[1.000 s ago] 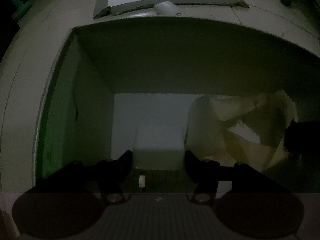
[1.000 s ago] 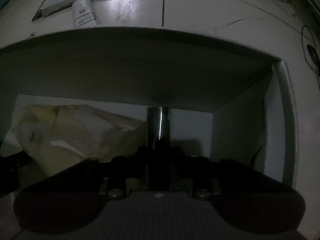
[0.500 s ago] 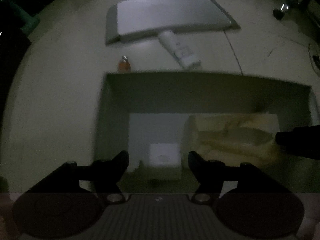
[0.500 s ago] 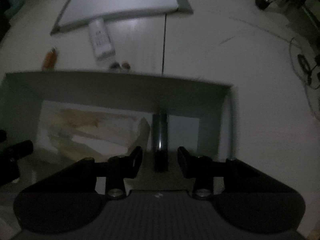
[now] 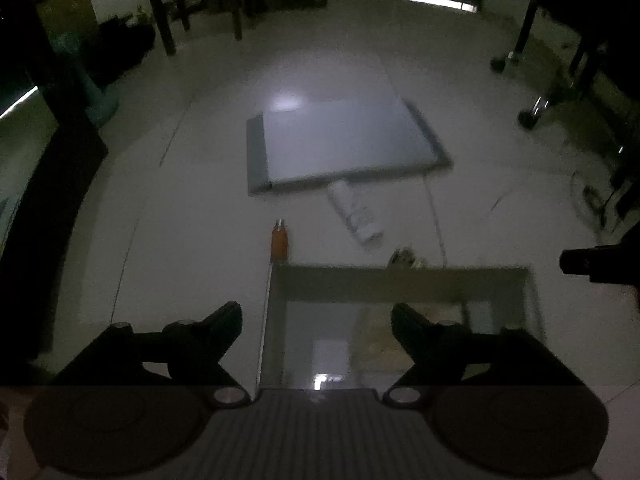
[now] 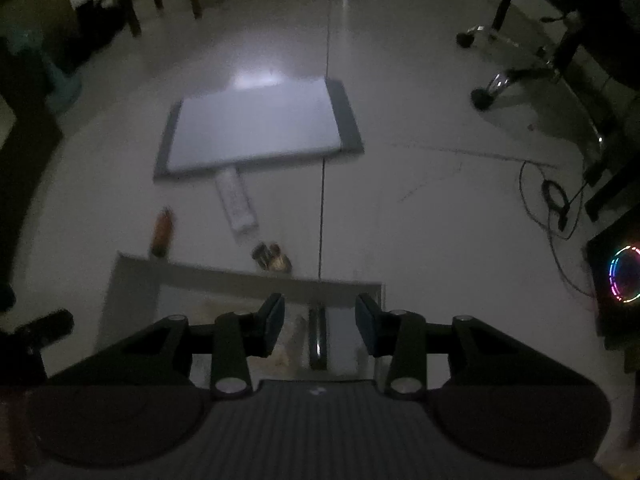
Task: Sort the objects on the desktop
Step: 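Open both tools to drop the marker and small box inside, then withdraw, then move both tools toward the orange bottle and the small figurine, then grasp the figurine with the right tool while the left tool grasps the orange bottle, then carry the orange bottle and figurine over the white box with both tools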
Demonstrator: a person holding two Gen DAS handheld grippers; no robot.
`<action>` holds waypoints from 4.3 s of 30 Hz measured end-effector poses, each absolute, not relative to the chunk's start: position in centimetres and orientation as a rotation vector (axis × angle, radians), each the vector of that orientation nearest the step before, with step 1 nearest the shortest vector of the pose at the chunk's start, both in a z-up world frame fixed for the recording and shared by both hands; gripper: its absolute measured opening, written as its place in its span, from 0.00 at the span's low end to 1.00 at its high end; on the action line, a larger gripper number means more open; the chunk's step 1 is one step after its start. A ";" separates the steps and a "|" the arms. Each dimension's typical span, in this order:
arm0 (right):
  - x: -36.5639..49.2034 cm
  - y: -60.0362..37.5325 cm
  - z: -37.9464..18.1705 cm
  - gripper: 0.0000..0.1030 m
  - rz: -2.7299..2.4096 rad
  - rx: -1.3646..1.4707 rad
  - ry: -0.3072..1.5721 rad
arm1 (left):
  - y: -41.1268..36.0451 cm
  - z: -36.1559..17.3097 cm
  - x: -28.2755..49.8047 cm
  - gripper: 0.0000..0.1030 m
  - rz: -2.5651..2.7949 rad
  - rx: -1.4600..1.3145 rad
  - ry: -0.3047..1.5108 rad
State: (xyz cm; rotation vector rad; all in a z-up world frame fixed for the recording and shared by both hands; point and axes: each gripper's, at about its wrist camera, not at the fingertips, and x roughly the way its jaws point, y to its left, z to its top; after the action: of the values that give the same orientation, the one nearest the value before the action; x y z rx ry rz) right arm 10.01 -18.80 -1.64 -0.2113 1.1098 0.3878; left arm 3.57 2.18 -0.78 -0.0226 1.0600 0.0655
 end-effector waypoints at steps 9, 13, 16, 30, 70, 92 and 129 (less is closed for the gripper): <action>13.4 -18.0 1.2 0.46 0.461 -0.178 1.189 | 3.0 -1.6 6.9 0.83 0.034 -0.172 1.139; 15.7 -16.2 -2.1 0.46 0.491 -0.172 1.229 | 2.9 -4.9 9.9 0.83 0.021 -0.155 1.185; 17.4 -15.3 -5.5 0.46 0.497 -0.169 1.262 | 2.9 -7.2 12.0 0.84 0.022 -0.151 1.203; 23.6 -10.6 -16.8 0.48 0.595 -0.253 1.364 | 6.4 -14.8 19.6 0.85 0.062 -0.076 1.255; 25.7 -4.4 -31.0 0.50 0.827 -0.577 1.510 | 10.8 -29.1 26.7 0.86 0.081 -0.117 1.575; 25.7 -4.4 -30.0 0.39 0.859 -0.587 1.456 | 11.5 -30.1 26.9 0.44 0.070 -0.133 1.635; 23.1 -9.8 -14.2 0.39 0.712 -0.312 1.251 | 9.9 -12.4 21.7 0.20 0.071 -0.194 1.287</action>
State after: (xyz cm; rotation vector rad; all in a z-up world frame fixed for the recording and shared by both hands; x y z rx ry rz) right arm 23.09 -9.76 -14.16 -0.3121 1.2511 0.7124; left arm 21.74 9.92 -12.39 -0.1938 1.2866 0.0713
